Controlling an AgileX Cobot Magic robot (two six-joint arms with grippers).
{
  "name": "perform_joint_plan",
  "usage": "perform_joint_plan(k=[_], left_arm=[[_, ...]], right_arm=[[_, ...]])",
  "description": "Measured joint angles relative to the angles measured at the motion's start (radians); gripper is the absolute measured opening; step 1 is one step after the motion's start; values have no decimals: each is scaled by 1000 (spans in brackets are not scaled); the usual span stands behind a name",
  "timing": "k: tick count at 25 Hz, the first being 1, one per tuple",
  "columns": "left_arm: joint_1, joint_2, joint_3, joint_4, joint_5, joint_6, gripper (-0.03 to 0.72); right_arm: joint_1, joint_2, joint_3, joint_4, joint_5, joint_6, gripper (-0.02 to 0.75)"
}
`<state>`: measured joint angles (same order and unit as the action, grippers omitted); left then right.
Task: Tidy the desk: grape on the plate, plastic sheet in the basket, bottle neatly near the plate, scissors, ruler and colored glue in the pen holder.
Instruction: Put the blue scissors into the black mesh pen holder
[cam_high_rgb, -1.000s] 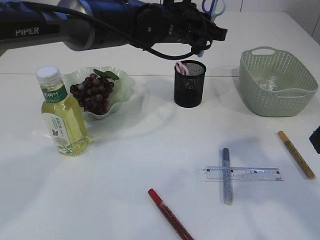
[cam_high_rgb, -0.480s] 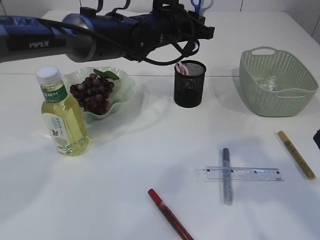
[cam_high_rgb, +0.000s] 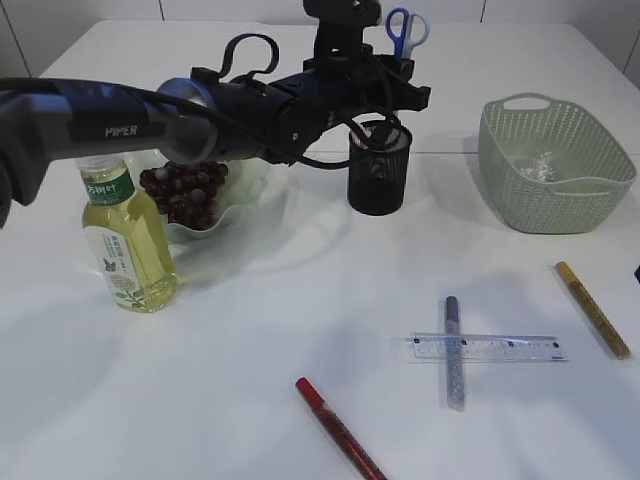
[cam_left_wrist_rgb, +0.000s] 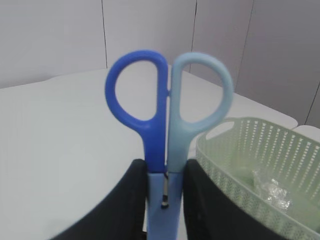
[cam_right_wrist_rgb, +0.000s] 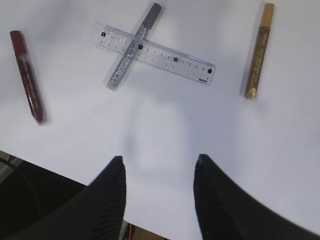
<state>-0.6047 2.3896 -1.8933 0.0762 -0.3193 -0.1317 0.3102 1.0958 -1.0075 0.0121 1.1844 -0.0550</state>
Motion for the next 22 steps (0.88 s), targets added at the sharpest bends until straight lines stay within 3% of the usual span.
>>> perform_joint_plan(k=[22], left_arm=[[19, 31, 0, 0, -35, 0, 167]], right_arm=[[0, 0, 0, -5, -23, 0, 364]])
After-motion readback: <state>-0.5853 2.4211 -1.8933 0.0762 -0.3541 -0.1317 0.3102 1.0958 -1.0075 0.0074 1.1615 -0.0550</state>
